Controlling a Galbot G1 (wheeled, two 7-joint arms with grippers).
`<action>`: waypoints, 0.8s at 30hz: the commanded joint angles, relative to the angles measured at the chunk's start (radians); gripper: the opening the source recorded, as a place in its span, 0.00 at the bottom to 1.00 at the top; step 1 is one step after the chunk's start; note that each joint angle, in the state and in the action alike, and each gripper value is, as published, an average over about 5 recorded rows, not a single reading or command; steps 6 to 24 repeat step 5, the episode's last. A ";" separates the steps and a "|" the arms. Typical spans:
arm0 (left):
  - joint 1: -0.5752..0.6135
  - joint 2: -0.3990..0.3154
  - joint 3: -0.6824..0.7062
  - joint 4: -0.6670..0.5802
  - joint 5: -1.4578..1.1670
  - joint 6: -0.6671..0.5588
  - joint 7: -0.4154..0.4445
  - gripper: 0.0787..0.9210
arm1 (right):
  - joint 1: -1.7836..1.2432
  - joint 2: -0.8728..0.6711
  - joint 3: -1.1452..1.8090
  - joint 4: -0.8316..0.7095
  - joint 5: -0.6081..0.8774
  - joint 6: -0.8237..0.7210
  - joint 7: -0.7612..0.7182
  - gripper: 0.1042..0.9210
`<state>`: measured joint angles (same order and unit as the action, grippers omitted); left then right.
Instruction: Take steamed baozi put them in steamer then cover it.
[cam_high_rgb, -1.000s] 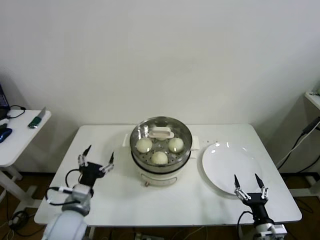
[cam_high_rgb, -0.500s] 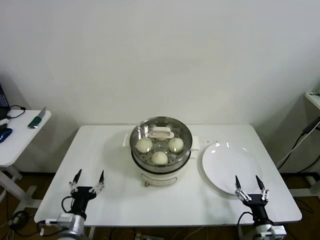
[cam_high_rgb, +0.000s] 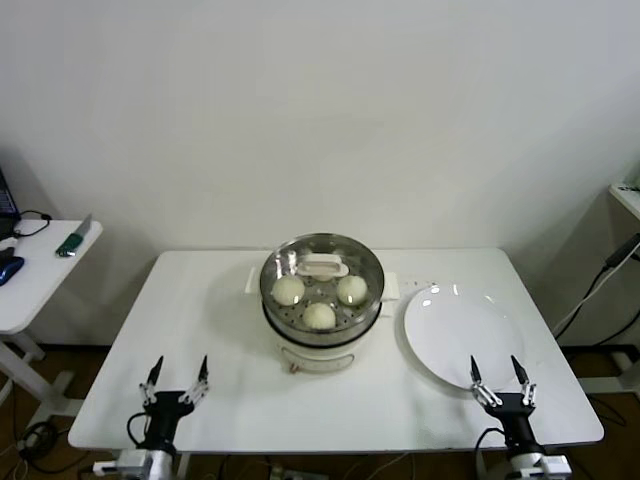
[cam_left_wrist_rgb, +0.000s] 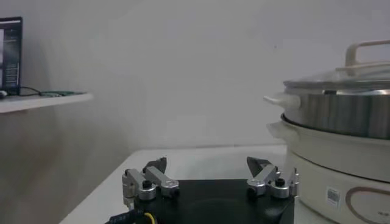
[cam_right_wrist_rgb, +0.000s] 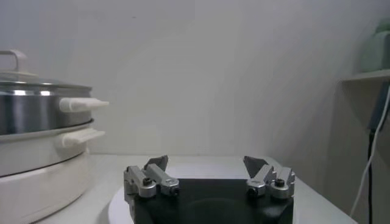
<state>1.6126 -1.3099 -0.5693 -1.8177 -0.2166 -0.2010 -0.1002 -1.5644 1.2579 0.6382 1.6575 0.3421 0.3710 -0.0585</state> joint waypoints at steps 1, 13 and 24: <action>0.015 -0.013 -0.002 0.011 -0.012 -0.040 0.000 0.88 | 0.002 0.004 -0.002 0.001 0.000 0.000 0.000 0.88; 0.016 -0.017 0.006 0.002 -0.012 -0.040 0.003 0.88 | 0.002 0.008 -0.003 0.004 -0.001 -0.002 0.000 0.88; 0.016 -0.017 0.006 0.002 -0.012 -0.040 0.003 0.88 | 0.002 0.008 -0.003 0.004 -0.001 -0.002 0.000 0.88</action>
